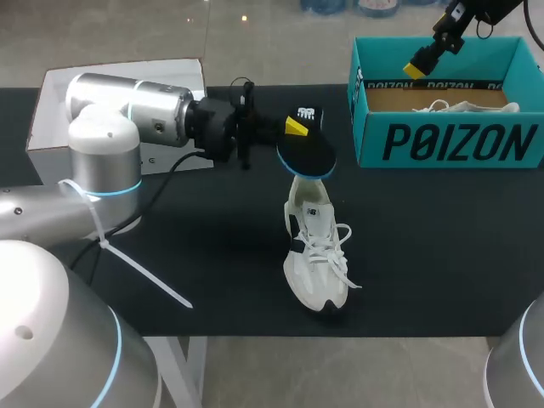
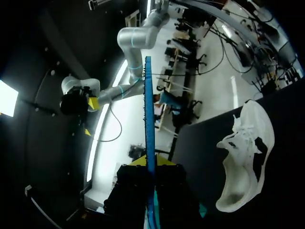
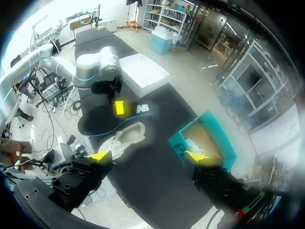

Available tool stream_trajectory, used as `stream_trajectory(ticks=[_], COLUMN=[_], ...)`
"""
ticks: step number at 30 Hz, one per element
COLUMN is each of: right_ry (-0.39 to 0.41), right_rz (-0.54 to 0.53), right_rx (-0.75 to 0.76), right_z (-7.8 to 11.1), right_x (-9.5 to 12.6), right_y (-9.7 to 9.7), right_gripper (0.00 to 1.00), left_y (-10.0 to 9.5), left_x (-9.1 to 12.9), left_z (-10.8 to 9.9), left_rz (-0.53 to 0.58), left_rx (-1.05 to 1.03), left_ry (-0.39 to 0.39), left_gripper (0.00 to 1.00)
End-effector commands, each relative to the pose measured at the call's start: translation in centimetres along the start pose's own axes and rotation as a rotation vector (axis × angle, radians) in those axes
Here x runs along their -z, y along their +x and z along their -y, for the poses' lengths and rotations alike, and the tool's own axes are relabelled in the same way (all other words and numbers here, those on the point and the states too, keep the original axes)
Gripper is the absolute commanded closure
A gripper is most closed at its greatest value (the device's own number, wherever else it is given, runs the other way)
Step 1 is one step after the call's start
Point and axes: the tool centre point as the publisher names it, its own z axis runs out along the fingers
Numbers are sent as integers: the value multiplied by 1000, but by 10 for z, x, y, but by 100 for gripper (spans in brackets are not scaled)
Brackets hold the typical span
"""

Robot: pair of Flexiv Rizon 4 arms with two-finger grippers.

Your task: Take the shoe out of the shoebox, open the shoe tongue, remove and reinsert the insole, then place the shoe into the shoebox

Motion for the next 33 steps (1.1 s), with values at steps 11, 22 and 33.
stream_trajectory(ticks=[11, 22, 33], right_ry=[5, 5, 5], right_rz=[-1, -1, -1], right_rx=[-1, -1, -1], right_z=[-2, -2, -2], right_x=[-1, -1, -1], right_y=[-1, -1, -1], right_gripper=[0, 0, 0], left_y=[-55, -35, -12], left_x=[-2, -9, -3], left_z=[-14, 17, 13], left_rz=[-111, -201, -136], left_rx=[-734, -1062, -1100], left_ry=[13, -30, -212], left_gripper=[100, 100, 100])
